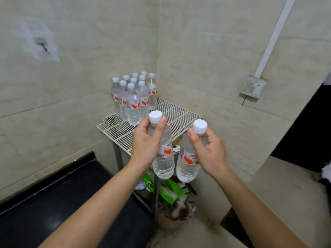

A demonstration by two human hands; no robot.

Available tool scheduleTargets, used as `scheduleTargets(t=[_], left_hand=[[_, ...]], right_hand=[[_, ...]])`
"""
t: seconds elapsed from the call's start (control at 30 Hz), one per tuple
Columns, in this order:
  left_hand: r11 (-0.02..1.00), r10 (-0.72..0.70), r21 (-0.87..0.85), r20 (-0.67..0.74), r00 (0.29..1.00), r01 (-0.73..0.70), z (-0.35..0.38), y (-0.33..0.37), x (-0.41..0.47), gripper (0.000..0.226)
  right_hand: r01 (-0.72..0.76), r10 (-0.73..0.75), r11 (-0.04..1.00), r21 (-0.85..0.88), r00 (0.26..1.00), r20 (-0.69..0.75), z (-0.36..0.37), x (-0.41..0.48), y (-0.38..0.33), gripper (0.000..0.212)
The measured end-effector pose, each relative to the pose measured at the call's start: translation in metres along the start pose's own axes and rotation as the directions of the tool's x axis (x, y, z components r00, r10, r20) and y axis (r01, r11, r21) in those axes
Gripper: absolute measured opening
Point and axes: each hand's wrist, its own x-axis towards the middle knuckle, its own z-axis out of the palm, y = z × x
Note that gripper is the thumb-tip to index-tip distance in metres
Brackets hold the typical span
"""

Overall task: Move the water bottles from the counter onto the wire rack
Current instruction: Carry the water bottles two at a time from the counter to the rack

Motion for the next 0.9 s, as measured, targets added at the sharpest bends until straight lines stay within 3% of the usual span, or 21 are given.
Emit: scheduleTargets(t=[0.1,0.2,0.37,0.57,0.77,0.9], left_hand=[[1.000,-0.024,-0.015,0.002,1.000,0.024,0.018,-0.011,0.044,0.022],[0.999,-0.026,0.019,-0.018,1.000,0.026,0.029,-0.032,0.083,0.018],[0.999,-0.043,0.020,-0.166,0.985,0.047,0.044,-0.072,0.152,0.038],[0.989,-0.041,0.119,-0.352,0.935,0.088,0.069,-0.121,0.230,0.039],[0.974,-0.043,0.150,-0.619,0.784,0.172,0.091,-0.161,0.288,0.041],[0.915,0.047,0.323,-0.682,0.729,0.243,0.096,-0.172,0.306,0.043]], right_hand=[[-0.046,0.046,0.999,0.011,0.998,-0.037,0.000,0.048,0.024,0.049],[-0.003,0.000,1.000,-0.025,0.994,-0.107,0.012,0.087,0.052,0.052],[0.042,-0.039,0.999,0.031,0.995,-0.088,0.044,0.162,0.097,0.048],[0.098,-0.111,0.991,0.092,0.982,0.151,0.091,0.268,0.156,0.036],[0.127,-0.180,0.977,0.169,0.919,0.350,0.136,0.353,0.199,0.034],[0.180,-0.264,0.960,0.216,0.842,0.471,0.162,0.378,0.219,0.026]])
